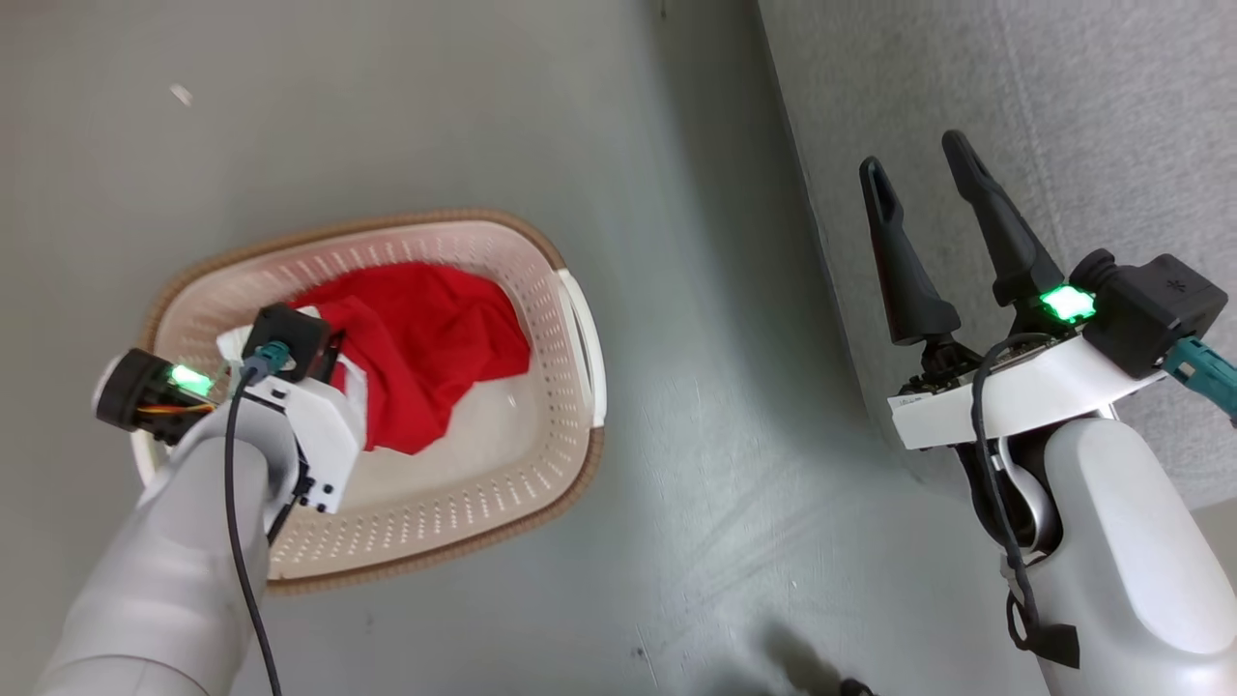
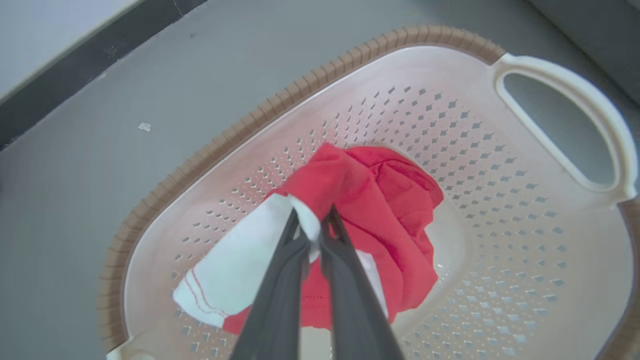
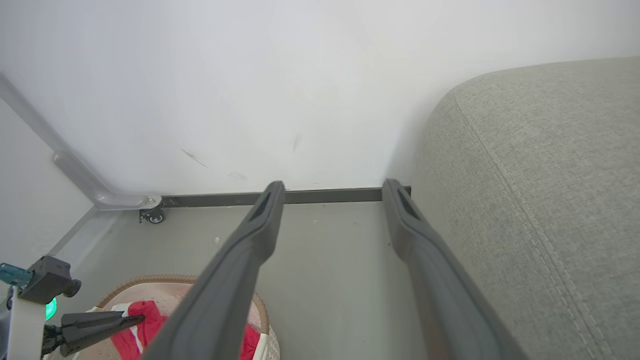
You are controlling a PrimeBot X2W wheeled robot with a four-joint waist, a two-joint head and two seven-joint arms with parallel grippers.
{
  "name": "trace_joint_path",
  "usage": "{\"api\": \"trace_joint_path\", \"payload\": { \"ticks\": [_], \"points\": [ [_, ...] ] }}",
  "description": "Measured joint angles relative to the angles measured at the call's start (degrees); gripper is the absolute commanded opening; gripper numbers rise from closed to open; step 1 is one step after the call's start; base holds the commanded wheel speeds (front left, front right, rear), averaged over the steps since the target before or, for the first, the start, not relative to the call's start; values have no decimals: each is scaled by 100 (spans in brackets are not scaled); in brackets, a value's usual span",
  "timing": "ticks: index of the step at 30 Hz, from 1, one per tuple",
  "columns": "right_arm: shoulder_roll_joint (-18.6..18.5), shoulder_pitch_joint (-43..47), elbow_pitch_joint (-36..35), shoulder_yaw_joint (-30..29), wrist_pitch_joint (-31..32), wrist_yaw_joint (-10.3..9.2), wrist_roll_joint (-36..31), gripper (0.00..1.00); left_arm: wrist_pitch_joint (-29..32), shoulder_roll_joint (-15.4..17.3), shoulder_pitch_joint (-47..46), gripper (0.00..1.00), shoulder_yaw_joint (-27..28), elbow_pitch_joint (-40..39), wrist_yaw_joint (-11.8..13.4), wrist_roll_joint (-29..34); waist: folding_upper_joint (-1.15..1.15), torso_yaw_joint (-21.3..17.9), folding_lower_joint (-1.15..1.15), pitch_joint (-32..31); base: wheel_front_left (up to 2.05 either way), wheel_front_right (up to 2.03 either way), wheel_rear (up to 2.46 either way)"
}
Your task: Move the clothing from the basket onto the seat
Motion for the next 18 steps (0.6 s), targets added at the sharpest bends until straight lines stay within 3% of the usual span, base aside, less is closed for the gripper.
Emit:
{"api": "trace_joint_path", "payload": {
  "ticks": [8,18],
  "points": [
    [-3,69,205,12,0,0,-56,100,-36,-70,386,0,177,-390,1,-234,0,143,0,-596,0,0,0],
    [-10,526,472,29,0,0,-147,100,-35,-168,1043,0,298,-1813,3,-401,0,330,0,-1380,0,0,0]
  ]
}}
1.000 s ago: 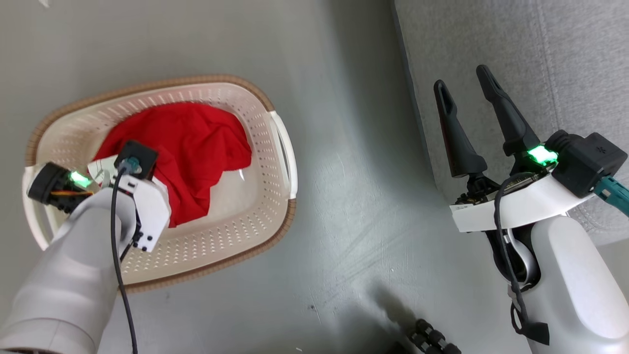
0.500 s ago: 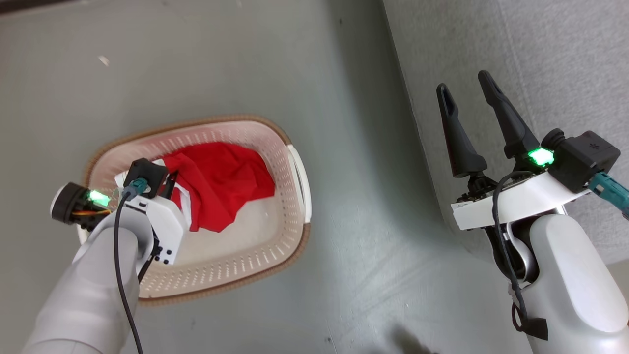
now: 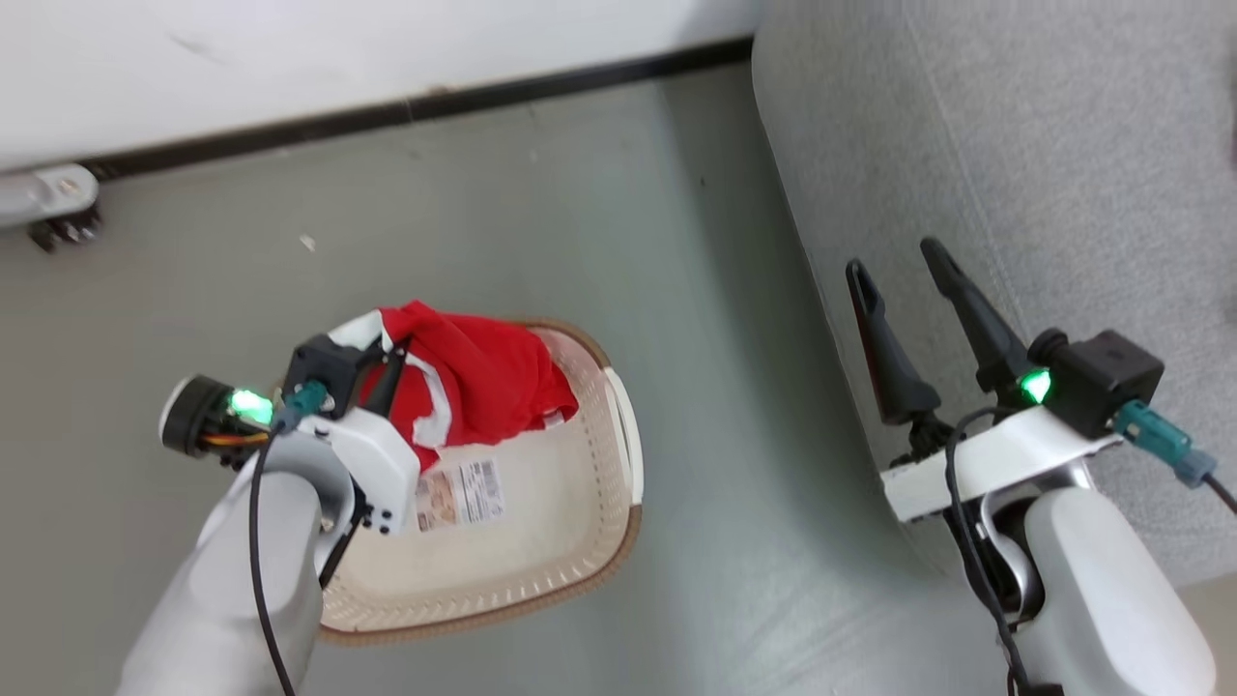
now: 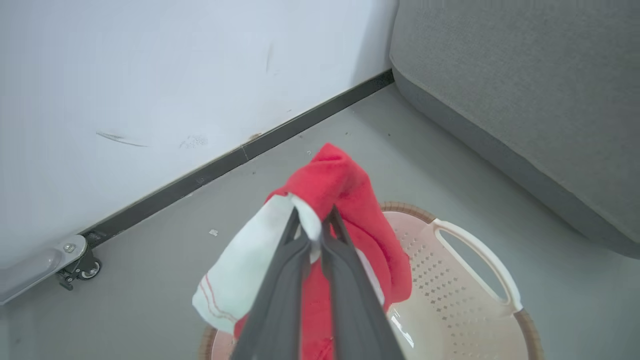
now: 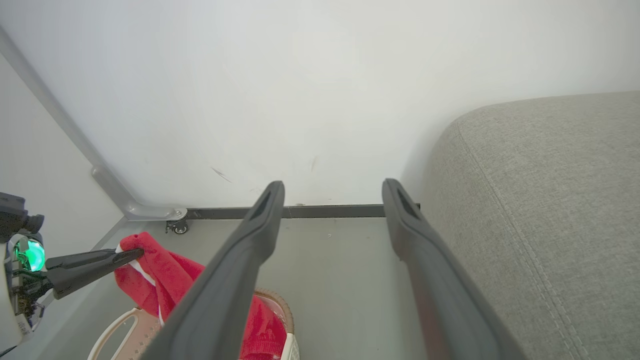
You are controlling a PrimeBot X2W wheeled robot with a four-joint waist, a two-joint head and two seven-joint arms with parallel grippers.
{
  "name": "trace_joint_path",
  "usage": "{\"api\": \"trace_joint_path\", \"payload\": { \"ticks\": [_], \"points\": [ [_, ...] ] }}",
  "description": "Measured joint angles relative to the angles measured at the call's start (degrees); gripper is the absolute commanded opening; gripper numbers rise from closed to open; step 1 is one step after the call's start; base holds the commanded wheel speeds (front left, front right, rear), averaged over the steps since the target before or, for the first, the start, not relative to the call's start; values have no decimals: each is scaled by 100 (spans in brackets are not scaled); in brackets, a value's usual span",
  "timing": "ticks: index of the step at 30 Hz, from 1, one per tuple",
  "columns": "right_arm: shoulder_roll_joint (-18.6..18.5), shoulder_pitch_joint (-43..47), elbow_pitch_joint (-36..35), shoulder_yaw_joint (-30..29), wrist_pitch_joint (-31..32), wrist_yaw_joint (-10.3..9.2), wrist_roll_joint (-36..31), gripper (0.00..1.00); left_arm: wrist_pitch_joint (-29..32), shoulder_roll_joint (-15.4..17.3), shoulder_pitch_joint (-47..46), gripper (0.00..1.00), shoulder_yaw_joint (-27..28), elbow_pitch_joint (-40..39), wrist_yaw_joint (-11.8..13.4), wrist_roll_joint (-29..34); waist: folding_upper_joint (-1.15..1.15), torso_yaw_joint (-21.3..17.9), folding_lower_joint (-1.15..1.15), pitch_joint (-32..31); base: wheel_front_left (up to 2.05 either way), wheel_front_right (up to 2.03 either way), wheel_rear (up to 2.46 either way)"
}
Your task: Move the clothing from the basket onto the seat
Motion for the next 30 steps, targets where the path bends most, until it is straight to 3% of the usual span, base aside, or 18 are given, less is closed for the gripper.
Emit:
{"api": "trace_joint_path", "payload": {
  "ticks": [15,30],
  "points": [
    [0,743,233,-77,0,0,-112,100,0,21,1003,0,245,-1662,146,-60,0,282,0,-1172,0,0,0],
    [2,1278,256,-165,0,0,-110,100,0,-1,1784,0,571,-2960,305,-208,0,508,0,-1964,0,0,0]
  ]
}}
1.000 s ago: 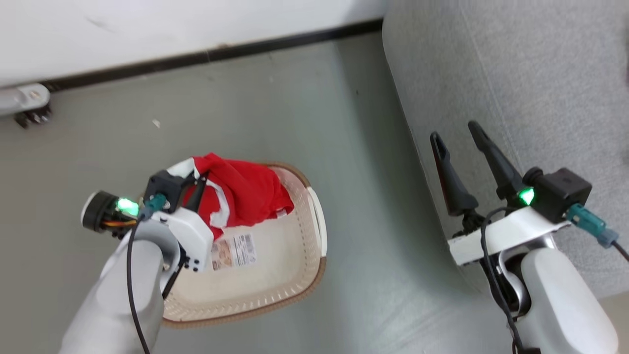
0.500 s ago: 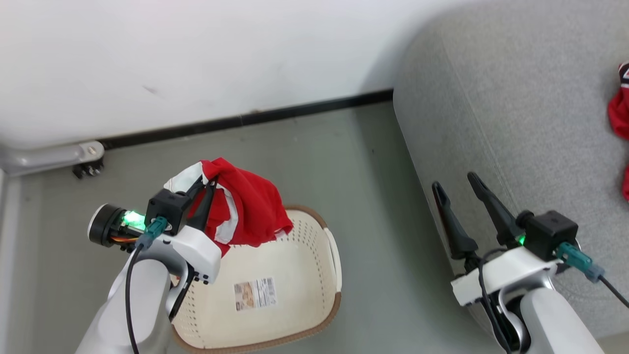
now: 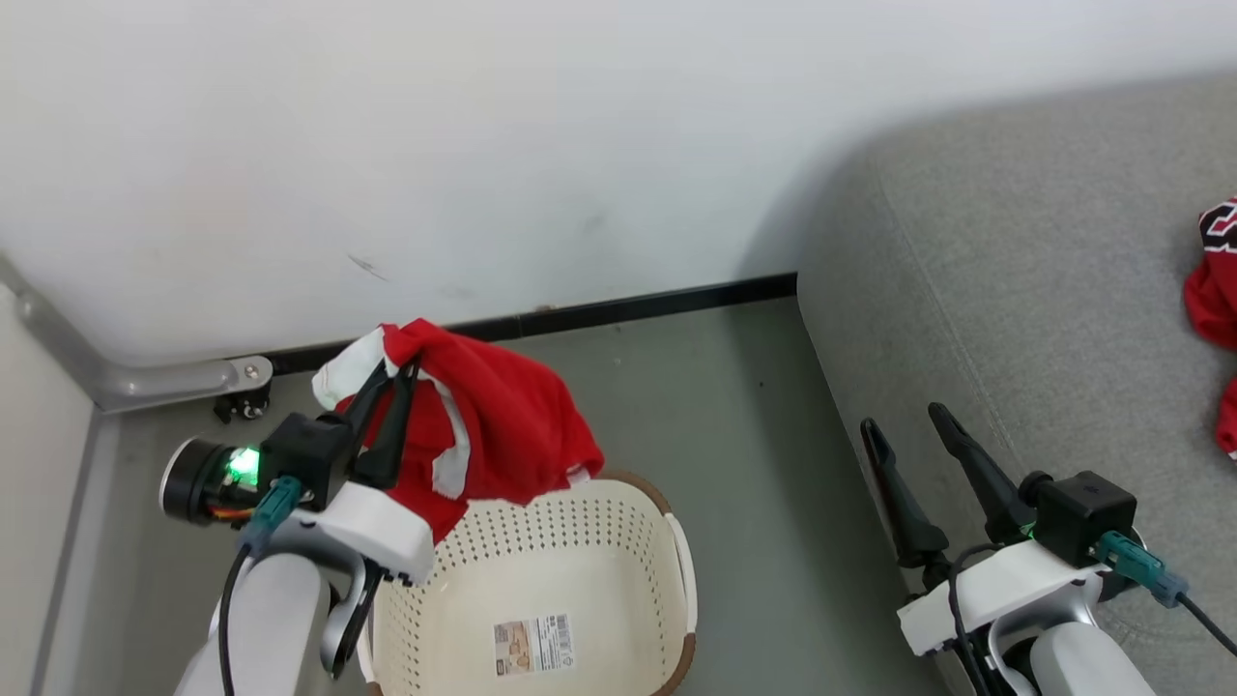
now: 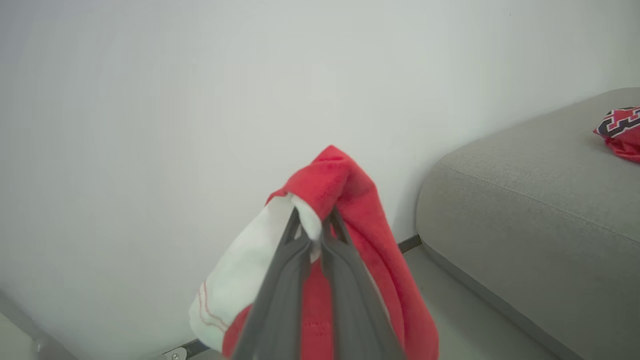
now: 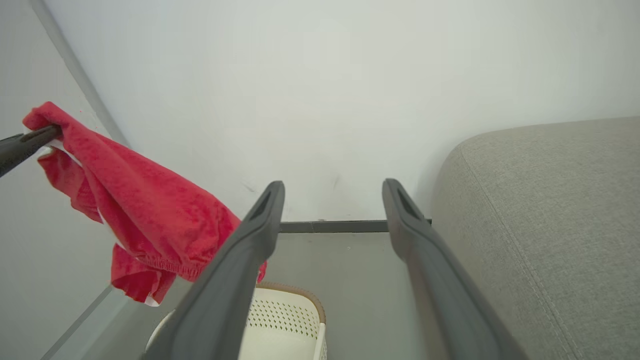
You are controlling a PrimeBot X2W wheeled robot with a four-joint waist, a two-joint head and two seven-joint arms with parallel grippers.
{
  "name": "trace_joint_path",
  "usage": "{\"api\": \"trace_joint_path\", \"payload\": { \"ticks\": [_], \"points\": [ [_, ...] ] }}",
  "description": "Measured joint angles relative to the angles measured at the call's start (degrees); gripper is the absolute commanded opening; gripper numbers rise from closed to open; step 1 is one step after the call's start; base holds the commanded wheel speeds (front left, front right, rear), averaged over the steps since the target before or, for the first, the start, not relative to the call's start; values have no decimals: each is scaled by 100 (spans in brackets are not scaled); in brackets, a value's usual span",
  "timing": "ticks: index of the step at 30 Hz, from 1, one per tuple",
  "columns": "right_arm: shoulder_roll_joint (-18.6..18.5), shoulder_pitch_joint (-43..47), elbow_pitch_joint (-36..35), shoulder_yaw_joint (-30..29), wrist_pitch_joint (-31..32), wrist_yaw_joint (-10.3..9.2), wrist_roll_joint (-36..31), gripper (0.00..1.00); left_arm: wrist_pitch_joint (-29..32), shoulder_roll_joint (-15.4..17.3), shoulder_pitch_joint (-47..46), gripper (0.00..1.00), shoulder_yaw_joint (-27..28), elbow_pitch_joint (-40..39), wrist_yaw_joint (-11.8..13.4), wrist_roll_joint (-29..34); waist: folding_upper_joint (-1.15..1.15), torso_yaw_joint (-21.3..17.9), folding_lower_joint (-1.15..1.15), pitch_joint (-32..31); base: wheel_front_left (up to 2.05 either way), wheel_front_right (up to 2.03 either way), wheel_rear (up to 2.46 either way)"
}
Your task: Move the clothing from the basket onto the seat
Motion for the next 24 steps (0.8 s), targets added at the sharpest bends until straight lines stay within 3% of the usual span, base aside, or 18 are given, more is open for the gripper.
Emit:
{"api": "trace_joint_path", "payload": {
  "ticks": [11,24],
  "points": [
    [0,298,-54,48,0,0,-43,100,0,-25,530,0,247,-954,113,-45,0,157,0,-447,0,0,0],
    [3,579,-79,211,1,0,-88,100,-9,-35,546,0,90,-1938,-5,68,0,363,0,-774,0,0,0]
  ]
}}
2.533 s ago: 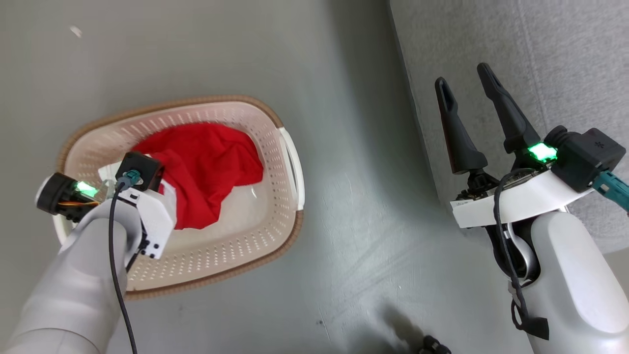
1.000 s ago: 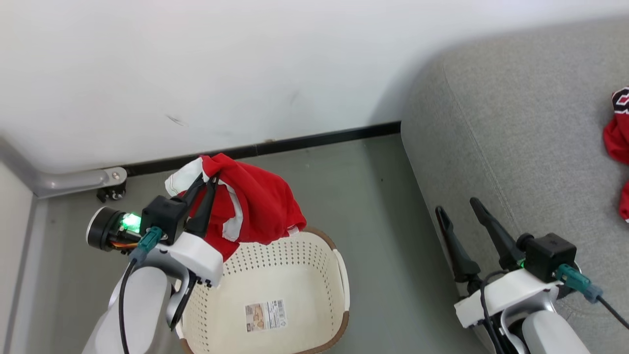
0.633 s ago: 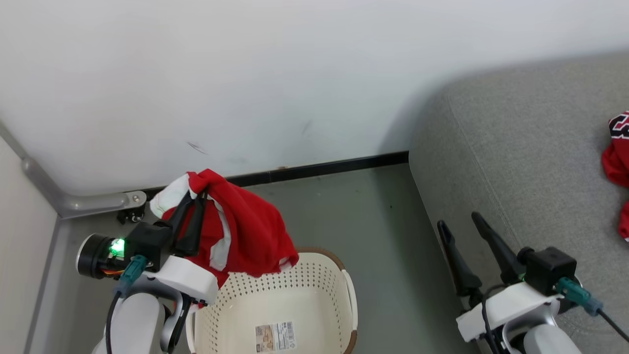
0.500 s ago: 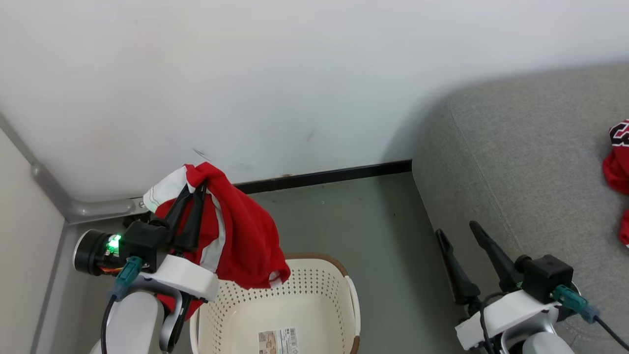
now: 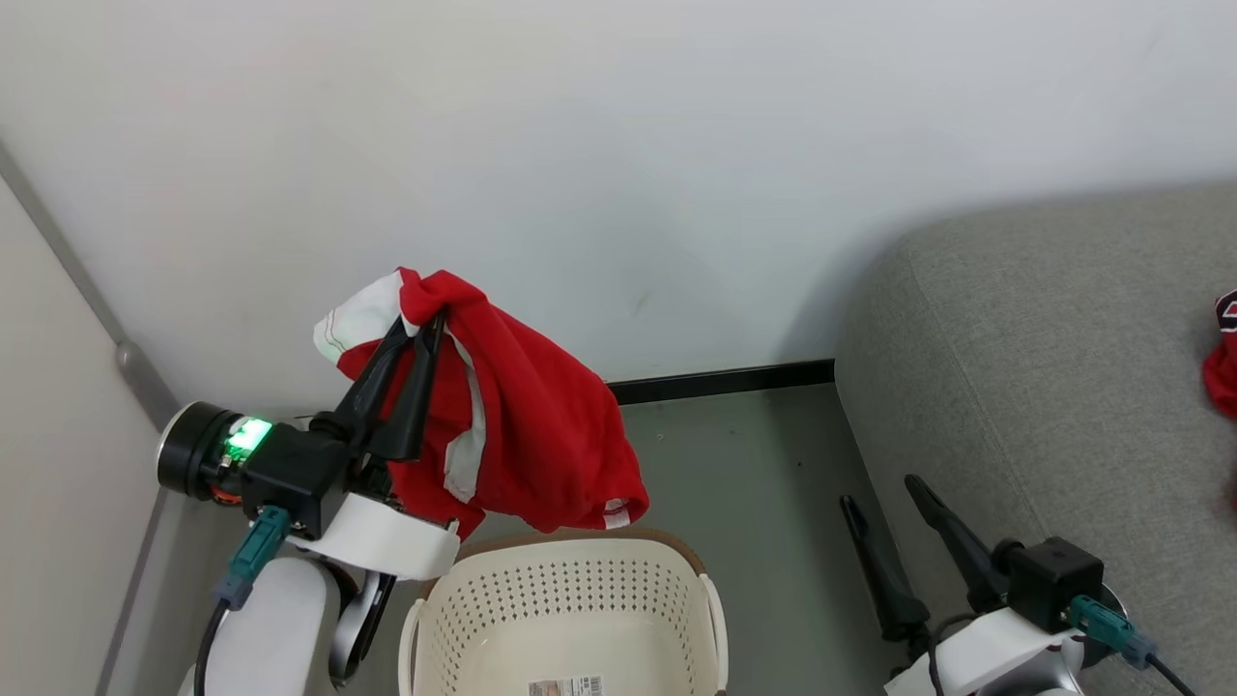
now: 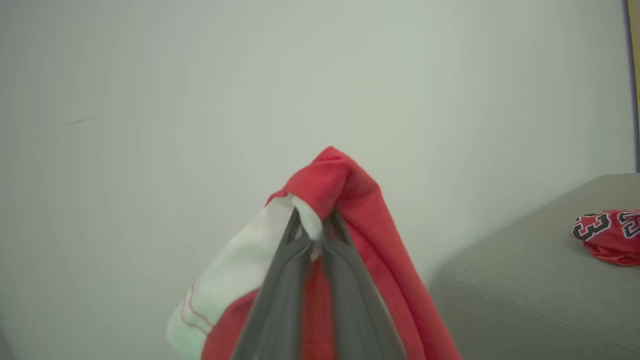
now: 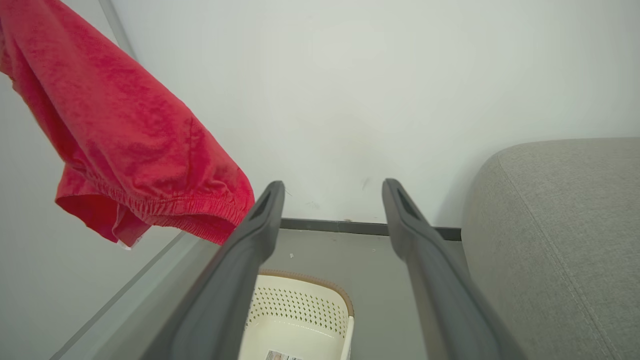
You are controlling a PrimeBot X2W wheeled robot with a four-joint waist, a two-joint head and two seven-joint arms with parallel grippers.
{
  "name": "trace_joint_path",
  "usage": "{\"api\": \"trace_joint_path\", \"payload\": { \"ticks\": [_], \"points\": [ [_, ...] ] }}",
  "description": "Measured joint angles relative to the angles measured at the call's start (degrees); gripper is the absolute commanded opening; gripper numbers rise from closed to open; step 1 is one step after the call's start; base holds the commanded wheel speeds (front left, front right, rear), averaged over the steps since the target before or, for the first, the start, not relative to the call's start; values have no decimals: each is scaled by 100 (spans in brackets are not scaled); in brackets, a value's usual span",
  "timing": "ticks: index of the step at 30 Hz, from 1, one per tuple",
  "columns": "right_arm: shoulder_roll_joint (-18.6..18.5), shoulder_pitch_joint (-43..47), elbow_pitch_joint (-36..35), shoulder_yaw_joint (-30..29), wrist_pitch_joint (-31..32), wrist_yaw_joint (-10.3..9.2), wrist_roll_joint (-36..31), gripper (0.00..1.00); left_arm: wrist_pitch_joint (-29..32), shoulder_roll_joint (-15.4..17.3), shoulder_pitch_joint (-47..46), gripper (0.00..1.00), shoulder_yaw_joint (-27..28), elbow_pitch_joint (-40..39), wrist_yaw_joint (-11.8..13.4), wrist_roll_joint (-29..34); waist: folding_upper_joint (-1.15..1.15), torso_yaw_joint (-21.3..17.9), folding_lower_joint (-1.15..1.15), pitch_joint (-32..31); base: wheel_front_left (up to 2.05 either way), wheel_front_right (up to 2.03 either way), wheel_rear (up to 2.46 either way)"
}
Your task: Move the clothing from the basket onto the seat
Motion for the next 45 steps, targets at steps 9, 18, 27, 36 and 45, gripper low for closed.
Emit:
{"api": "trace_joint_path", "payload": {
  "ticks": [9,18,27,36,45],
  "points": [
    [-1,-5,-342,209,-1,0,-59,100,-10,57,29,0,-261,-252,-169,189,0,-18,0,-80,0,0,0],
    [-138,-76,-719,861,0,0,-102,100,-10,102,120,0,-409,-446,-227,237,0,-103,0,-65,0,0,0],
    [-670,-441,-928,1699,0,0,-103,100,-15,216,193,0,-750,-587,-303,352,0,-130,0,-76,0,0,0],
    [-979,-727,-1016,2190,0,0,-110,100,-15,255,203,0,-1157,-701,-379,357,0,-110,0,-123,0,0,0],
    [-1151,-942,-1046,2591,-1,1,-91,100,-15,403,203,0,-1566,-865,-400,502,0,-101,0,-173,0,0,0]
  ]
}}
